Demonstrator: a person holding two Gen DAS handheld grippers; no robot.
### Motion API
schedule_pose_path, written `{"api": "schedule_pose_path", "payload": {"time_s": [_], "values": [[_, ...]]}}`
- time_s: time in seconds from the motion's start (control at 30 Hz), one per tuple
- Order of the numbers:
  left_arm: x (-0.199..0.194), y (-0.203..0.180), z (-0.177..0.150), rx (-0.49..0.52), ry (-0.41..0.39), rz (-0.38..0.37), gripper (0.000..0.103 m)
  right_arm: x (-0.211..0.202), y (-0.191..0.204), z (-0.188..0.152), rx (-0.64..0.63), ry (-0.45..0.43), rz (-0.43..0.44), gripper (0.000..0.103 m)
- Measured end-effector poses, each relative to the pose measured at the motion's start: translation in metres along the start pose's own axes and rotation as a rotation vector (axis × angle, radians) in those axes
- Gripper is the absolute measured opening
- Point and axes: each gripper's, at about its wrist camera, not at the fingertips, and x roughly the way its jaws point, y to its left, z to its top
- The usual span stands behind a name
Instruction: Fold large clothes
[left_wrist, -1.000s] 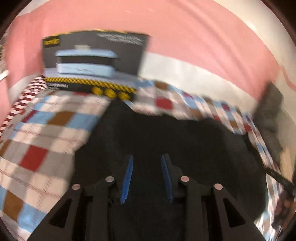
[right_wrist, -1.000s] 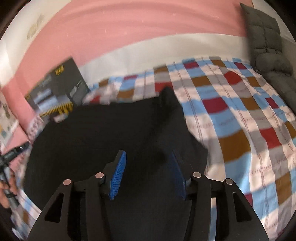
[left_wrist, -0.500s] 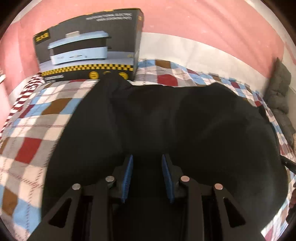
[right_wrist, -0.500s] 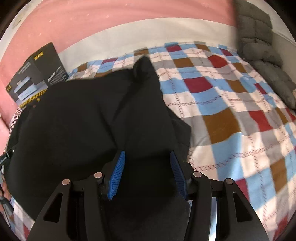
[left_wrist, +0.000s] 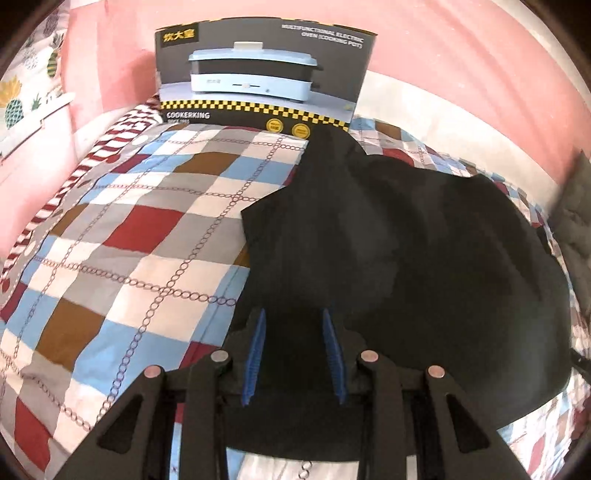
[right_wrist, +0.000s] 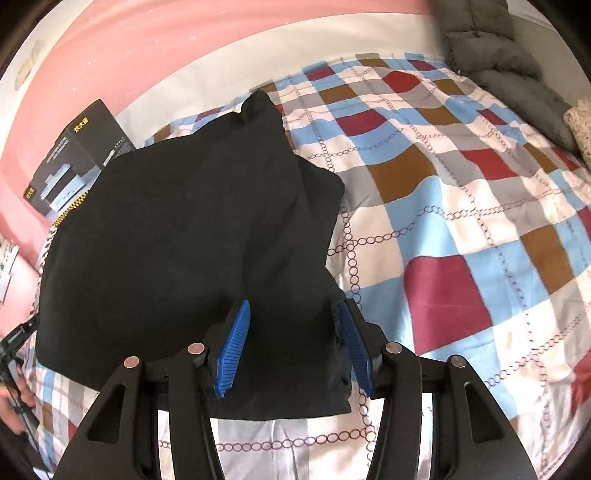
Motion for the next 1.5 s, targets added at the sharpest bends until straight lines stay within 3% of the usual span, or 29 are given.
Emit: {"api": "schedule_pose_path", "payload": {"time_s": [0.23,0.43,0.5,0.6,0.77,1.13,1.27,1.33,1.5], "values": [[-0.039,0.013,-0.036,-0.075,0.034,-0.067,0.034,-0.040,0.005,-0.022,0.023,-0.007,0.082,0.053],[-0.069,0.019,-0.077,-0.064,0.069,-0.105,0.035,-0.059,-0.002,-0.063,0.082,0.023,0.164,0.065],[-0.071,0.024,-0.080,-0.068,0.076,-0.116,0.046,-0.055,-0.012,-0.073,0.132,0.051,0.210,0.069],[-0.066,0.039,-0.076,-0.133,0.095,-0.116,0.055,-0.045,-0.033,-0.076,0.246,0.070,0.264,0.070],[-0.055,0.057,-0.066,-0.208,0.093,-0.116,0.061,-0.030,-0.055,-0.068,0.370,0.067,0.317,0.073],[0.005,0.064,-0.016,-0.258,0.115,-0.212,0.071,0.008,-0.061,-0.009,0.322,0.042,0.325,0.076],[0.031,0.058,-0.005,-0.256,0.130,-0.263,0.080,0.035,-0.060,-0.002,0.320,0.095,0.358,0.077],[0.044,0.058,-0.002,-0.266,0.142,-0.282,0.088,0.046,-0.059,0.000,0.322,0.108,0.381,0.088],[0.072,0.058,0.000,-0.321,0.159,-0.379,0.102,0.073,-0.061,0.001,0.386,0.147,0.483,0.094]]}}
